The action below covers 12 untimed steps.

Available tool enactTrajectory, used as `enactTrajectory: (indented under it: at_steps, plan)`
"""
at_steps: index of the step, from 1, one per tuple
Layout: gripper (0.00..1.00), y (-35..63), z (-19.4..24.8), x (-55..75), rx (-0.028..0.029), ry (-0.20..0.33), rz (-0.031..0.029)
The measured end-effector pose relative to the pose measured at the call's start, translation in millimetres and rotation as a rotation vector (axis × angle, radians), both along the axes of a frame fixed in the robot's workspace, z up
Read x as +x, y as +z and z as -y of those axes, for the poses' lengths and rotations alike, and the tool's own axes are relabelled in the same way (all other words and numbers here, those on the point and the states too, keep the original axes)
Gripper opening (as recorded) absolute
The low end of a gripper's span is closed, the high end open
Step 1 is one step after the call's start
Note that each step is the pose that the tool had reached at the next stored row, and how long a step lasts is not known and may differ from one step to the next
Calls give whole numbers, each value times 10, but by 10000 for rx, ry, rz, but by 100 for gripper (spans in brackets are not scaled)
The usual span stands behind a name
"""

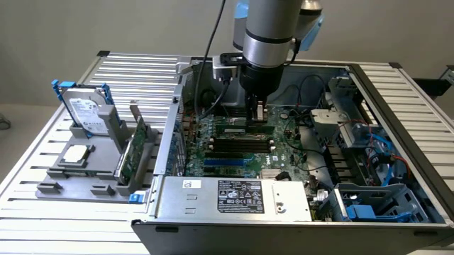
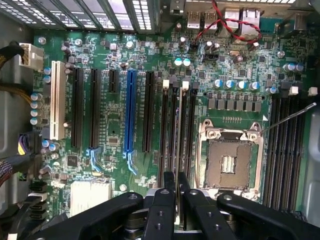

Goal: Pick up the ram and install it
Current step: 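Insert the ram into the slot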

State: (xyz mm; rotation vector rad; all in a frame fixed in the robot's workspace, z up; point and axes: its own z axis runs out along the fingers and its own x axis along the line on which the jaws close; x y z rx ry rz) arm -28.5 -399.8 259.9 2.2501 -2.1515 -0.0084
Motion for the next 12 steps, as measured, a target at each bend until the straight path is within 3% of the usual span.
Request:
enactTrajectory:
  at_steps: [5,12]
  plan:
    - [14,-46,0,0,-1,0,-83]
    - [14,-47,0,0,0,-1,-82]
